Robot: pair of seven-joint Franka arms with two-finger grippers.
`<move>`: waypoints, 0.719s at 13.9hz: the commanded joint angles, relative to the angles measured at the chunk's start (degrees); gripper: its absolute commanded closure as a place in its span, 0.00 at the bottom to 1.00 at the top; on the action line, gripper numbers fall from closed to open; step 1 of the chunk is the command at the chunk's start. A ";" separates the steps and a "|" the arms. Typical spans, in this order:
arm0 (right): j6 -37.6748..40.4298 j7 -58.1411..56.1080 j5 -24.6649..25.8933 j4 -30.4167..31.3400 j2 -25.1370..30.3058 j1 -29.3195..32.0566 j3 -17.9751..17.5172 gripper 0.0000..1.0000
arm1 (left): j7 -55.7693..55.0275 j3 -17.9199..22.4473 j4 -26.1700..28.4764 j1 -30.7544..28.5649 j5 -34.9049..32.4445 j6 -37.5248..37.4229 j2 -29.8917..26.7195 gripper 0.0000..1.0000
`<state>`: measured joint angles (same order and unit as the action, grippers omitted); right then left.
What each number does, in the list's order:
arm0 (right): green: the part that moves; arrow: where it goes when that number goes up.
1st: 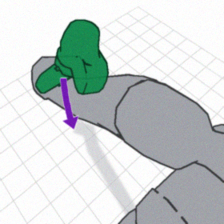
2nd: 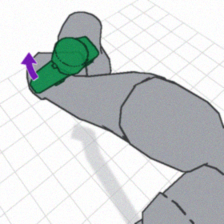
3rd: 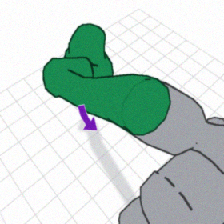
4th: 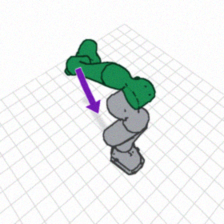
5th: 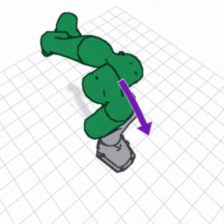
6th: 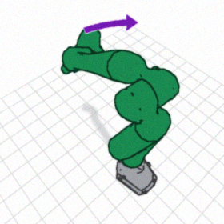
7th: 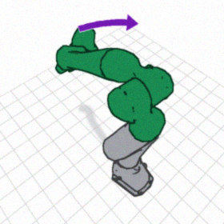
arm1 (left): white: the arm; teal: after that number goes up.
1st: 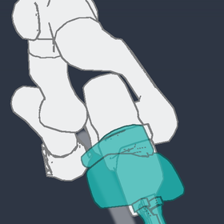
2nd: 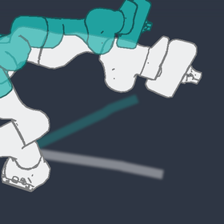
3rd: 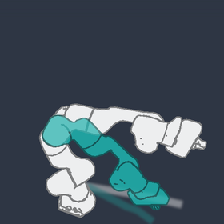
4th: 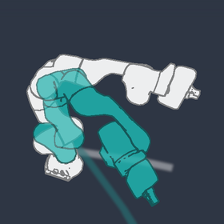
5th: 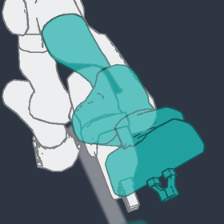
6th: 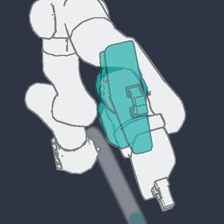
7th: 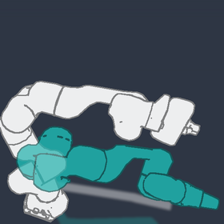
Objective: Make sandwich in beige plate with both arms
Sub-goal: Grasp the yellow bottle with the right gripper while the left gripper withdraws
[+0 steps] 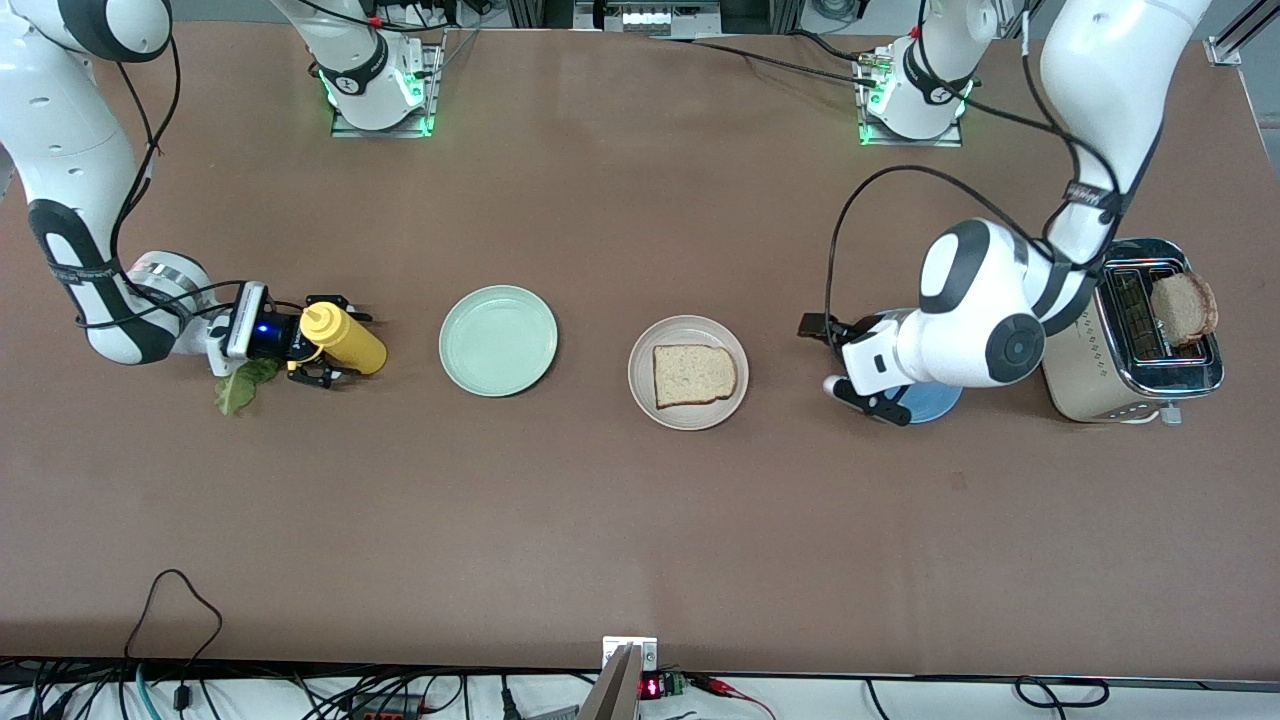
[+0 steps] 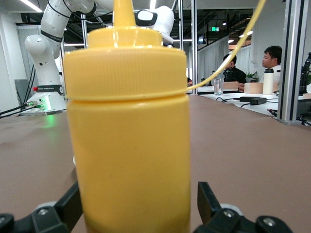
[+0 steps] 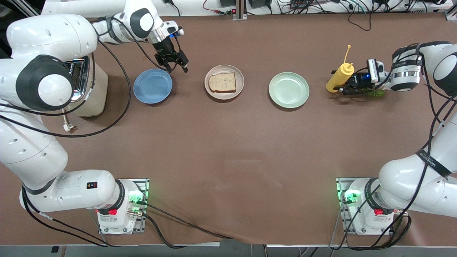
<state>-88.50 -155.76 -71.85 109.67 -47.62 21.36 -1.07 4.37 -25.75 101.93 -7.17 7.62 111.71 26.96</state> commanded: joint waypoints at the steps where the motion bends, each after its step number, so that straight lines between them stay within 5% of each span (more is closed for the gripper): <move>1: 0.78 -2.44 -1.01 -1.21 -0.46 -0.61 0.10 0.26 | -3.58 0.52 -0.40 -0.30 -4.97 -5.52 -4.81 0.00; 3: 0.78 -2.44 -1.01 -1.21 -0.28 -0.88 0.10 0.52 | -3.58 0.79 -4.61 -1.18 -6.12 -12.01 -5.78 0.00; 4: 0.78 -2.44 -1.01 -1.21 -0.19 -0.97 0.10 0.56 | -3.58 0.79 -7.68 -1.79 -7.43 -15.96 -5.96 0.00; 10: -2.72 2.73 -0.57 -3.85 3.49 -5.70 0.54 0.60 | -3.58 0.87 -23.69 -3.20 -8.32 -32.51 -6.13 0.00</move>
<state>-90.00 -154.70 -71.86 105.60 -46.96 17.82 -1.03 1.47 -24.83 82.45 -10.68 0.78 82.53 20.36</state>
